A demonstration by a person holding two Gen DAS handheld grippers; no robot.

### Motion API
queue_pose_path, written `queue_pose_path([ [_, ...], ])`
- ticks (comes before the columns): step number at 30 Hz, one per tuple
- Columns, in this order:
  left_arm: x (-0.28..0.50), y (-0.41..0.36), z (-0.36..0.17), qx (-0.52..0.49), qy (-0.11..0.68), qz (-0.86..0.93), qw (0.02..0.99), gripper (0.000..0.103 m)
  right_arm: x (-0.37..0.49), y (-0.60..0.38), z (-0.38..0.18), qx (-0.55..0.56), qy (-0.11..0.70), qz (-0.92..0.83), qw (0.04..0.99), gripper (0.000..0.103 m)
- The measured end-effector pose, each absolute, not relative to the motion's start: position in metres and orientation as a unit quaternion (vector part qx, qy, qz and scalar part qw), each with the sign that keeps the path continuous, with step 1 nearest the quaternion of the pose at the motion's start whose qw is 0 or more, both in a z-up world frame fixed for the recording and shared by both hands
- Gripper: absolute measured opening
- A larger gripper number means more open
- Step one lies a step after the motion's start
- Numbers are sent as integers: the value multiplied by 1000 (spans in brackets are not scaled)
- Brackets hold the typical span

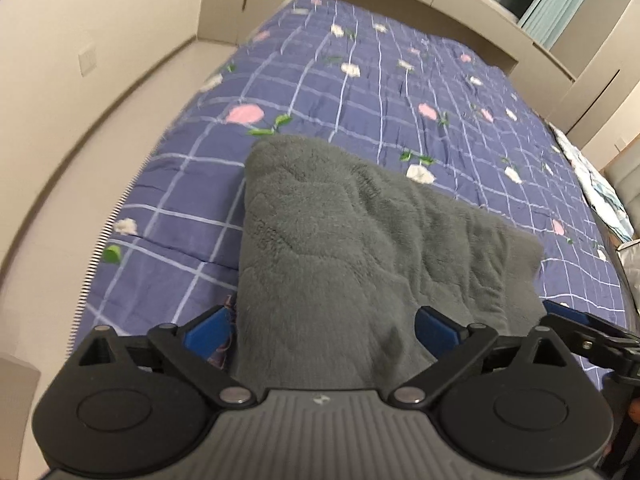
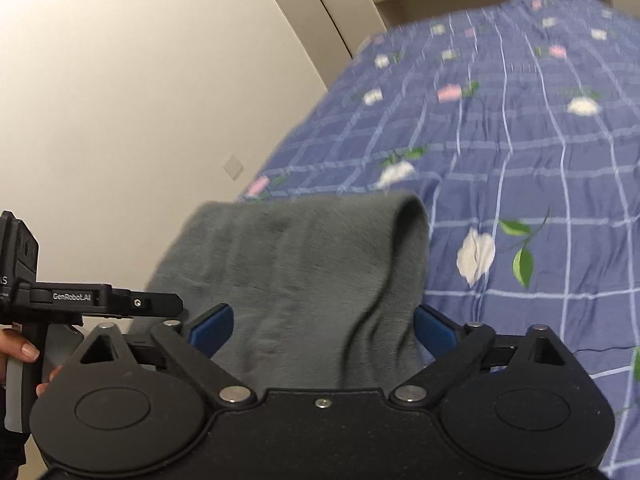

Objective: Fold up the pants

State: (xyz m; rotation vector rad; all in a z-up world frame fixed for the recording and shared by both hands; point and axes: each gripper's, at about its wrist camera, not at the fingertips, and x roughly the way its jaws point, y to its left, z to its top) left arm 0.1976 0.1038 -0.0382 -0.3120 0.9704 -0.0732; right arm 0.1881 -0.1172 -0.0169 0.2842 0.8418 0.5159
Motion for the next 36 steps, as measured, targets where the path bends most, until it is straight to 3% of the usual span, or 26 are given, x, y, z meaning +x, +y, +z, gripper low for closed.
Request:
queue_pose_path([
  [16, 37, 77, 29, -61, 296, 18, 953, 103, 41, -100, 44, 84, 248, 216, 941, 103],
  [27, -52, 64, 17, -24, 224, 43, 973, 103, -59, -94, 47, 47, 199, 193, 960, 103],
  [36, -83, 65, -1, -40, 227, 46, 972, 103, -100, -89, 35, 36, 177, 178, 967, 103],
])
